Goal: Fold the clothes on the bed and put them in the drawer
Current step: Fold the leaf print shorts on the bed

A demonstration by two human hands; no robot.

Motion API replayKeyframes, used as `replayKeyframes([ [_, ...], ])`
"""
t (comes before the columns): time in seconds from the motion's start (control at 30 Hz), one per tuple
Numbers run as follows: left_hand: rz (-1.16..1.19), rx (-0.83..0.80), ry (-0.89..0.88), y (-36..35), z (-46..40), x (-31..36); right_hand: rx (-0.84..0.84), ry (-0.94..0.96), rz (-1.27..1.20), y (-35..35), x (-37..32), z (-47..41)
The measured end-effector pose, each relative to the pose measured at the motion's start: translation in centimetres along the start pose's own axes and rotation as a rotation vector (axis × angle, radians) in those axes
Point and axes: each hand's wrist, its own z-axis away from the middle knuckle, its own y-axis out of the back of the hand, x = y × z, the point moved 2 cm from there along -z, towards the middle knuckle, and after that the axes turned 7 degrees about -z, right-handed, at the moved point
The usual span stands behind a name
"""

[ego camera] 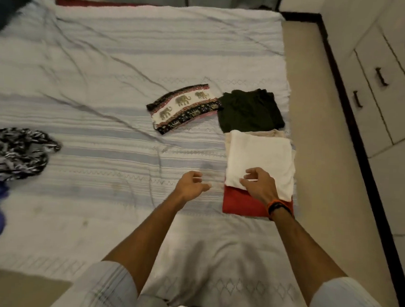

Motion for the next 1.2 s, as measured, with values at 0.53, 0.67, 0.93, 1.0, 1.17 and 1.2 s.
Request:
replayKeyframes([
  [0.53, 0.377, 0.523, 0.168, 30.3, 10.1, -19.3, -0.540, 0.350, 0.167, -30.9, -19.3, 7.5],
  [0.67, 0.472, 0.581, 0.240, 37.5, 9.7, -25.9, -0.618, 0.358, 0.204, -41.0, -22.7, 8.7],
  [0.93, 0.570, 0.566, 0.400, 50.3, 5.8, -38.1, -0.740, 0.314, 0.430, -60.4, -28.3, 9.4],
  [1.0, 0.573, 0.557, 0.421, 52.6, 4.0, -39.9, -0.745, 0.301, 0.475, -63.5, -29.1, 9.0],
  [1.17, 0.591, 0.508, 0.426, 57.3, -2.3, -41.7, -0.760, 0.301, 0.553, -69.5, -30.1, 7.2],
  [1.2, 0.608, 0.495, 0.420, 58.3, -4.2, -41.7, -0.758, 0.289, 0.556, -70.7, -30.1, 6.4],
])
